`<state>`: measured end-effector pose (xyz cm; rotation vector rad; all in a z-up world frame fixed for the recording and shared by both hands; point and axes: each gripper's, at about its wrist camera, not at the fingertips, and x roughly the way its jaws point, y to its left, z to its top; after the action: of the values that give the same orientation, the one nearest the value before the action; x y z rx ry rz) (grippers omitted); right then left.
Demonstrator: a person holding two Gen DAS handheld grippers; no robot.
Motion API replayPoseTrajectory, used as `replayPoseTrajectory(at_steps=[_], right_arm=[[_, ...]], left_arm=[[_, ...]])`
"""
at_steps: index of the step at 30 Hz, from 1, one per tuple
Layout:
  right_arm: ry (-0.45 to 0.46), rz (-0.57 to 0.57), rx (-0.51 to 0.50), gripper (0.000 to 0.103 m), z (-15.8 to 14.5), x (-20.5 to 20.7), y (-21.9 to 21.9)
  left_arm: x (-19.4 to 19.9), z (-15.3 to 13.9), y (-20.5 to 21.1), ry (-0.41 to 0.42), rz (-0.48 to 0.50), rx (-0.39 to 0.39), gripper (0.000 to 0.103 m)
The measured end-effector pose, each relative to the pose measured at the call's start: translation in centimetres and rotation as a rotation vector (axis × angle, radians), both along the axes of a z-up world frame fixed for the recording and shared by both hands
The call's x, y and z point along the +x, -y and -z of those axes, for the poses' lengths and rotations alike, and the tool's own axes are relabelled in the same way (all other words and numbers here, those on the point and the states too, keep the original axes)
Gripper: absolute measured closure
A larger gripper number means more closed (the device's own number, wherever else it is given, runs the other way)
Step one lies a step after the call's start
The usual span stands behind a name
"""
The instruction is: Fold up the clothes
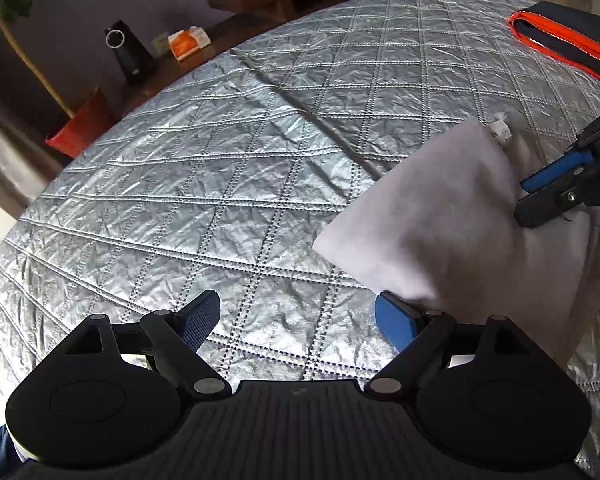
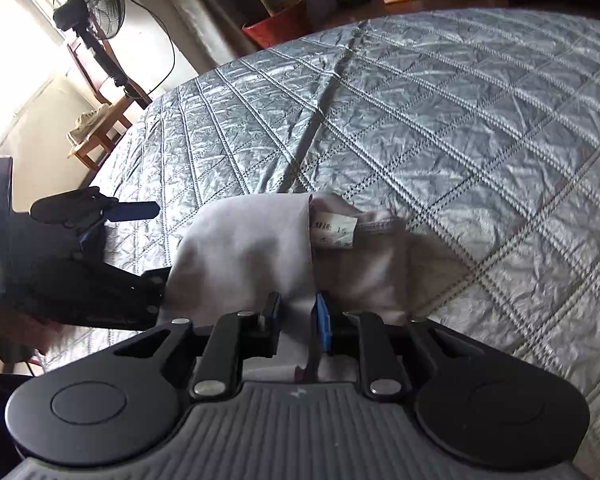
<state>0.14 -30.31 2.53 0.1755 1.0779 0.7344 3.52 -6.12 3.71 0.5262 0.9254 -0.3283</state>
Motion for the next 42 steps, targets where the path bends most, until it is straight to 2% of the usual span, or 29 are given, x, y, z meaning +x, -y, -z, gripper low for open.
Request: replayPoseTrajectory(at_steps=[2, 3, 4, 5, 9, 15, 18, 21, 24, 25, 27, 29, 30, 31, 34, 38, 39, 40, 42], right_arm=[[-0.028, 0.007, 0.035, 0.080, 0.0, 0.0, 0.5], [-0.033, 0.008, 0.044, 0.084, -0.1, -0.1, 0.6], [-0.036, 0.004, 0.047, 0.095, -0.1, -0.2, 0.6], [-0.033, -0.005, 0.047, 0.098, -0.1, -0.4, 0.6], [0.014, -0.002, 0.051, 0.100, -1.2, -1.8, 0.9], [-0.024, 0.074, 0.133, 0.100, -2.0, -3.1, 2.6], [-0.020, 0.105, 0.075, 0.100, -1.4, -3.9, 2.5], [0.044, 0.055, -0.075, 0.099, -0.6, -5.0, 1.5], [0.057, 0.038, -0.081, 0.089, -1.0, -5.4, 1.1], [0.041, 0.053, -0.049, 0.081, -1.1, -5.2, 1.5], [0.014, 0.113, 0.035, 0.075, -1.6, -4.7, 2.7], [-0.010, 0.165, 0.076, 0.068, -1.8, -3.9, 4.4], [-0.030, 0.175, 0.085, 0.060, -1.6, -3.5, 5.1], [-0.060, 0.164, 0.082, 0.054, -1.2, -3.0, 5.3], [-0.112, 0.120, 0.072, 0.051, -0.1, -2.0, 5.6], [-0.157, 0.079, 0.162, 0.047, 0.5, -1.0, 5.5], [-0.156, 0.055, 0.167, 0.042, 0.5, -0.8, 5.1], [-0.155, 0.031, 0.173, 0.032, 0.6, -0.6, 4.7], [-0.152, -0.013, 0.177, 0.024, 0.6, -0.2, 3.8]], left_arm=[[0.1, 0.0, -0.1, -0.003, -0.003, -0.005, 0.014], [0.1, 0.0, -0.2, -0.004, -0.004, -0.007, 0.014], [0.1, 0.0, -0.2, -0.004, -0.005, -0.007, 0.014], [0.1, 0.1, -0.2, -0.003, -0.004, -0.006, 0.014], [0.1, 0.0, -0.2, -0.006, -0.002, -0.009, 0.014], [0.6, -1.1, -1.1, 0.009, -0.033, -0.067, 0.014], [0.8, -2.0, -1.6, 0.026, -0.051, -0.116, 0.014], [0.1, -2.5, -0.5, 0.046, 0.003, -0.131, 0.014], [-0.6, -2.6, 0.7, 0.041, 0.063, -0.139, 0.014], [-0.7, -2.4, 1.1, 0.034, 0.078, -0.135, 0.014], [-1.0, -2.1, 1.4, 0.029, 0.097, -0.118, 0.014], [-1.1, -2.0, 1.3, 0.022, 0.107, -0.118, 0.014], [-1.1, -2.0, 1.2, 0.018, 0.107, -0.120, 0.014], [-1.1, -2.0, 1.2, 0.015, 0.106, -0.122, 0.014], [-1.3, -1.9, 1.2, -0.001, 0.119, -0.120, 0.014], [-1.5, -1.6, 1.5, -0.019, 0.138, -0.114, 0.014], [-1.5, -1.4, 1.6, -0.027, 0.139, -0.107, 0.014], [-1.5, -1.2, 1.7, -0.033, 0.139, -0.102, 0.014], [-1.5, -1.0, 1.7, -0.035, 0.138, -0.099, 0.013]])
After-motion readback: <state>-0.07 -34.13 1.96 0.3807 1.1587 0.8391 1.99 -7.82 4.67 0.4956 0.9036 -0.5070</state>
